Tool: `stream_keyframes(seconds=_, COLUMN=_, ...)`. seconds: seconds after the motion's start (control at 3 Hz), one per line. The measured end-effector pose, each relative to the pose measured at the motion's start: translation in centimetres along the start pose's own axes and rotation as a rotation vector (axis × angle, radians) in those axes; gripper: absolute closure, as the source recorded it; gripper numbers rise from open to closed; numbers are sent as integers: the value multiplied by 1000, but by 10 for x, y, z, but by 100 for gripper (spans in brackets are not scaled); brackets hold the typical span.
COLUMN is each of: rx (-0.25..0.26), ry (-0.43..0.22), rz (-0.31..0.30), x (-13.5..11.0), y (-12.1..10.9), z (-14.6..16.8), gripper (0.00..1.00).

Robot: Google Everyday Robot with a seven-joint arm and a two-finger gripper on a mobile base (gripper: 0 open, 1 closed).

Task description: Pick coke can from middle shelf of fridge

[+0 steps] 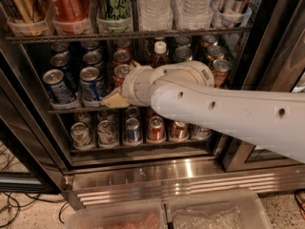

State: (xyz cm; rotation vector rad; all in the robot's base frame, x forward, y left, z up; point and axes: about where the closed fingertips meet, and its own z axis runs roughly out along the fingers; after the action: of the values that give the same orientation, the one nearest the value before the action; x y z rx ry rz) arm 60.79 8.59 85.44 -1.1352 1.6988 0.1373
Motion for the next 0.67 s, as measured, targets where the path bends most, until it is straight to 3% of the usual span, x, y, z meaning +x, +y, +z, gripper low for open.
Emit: stream_keyframes(seconds=0.67, rx=11, ry=14, rz=-3, x=1, y=-6, z=3, gripper=61)
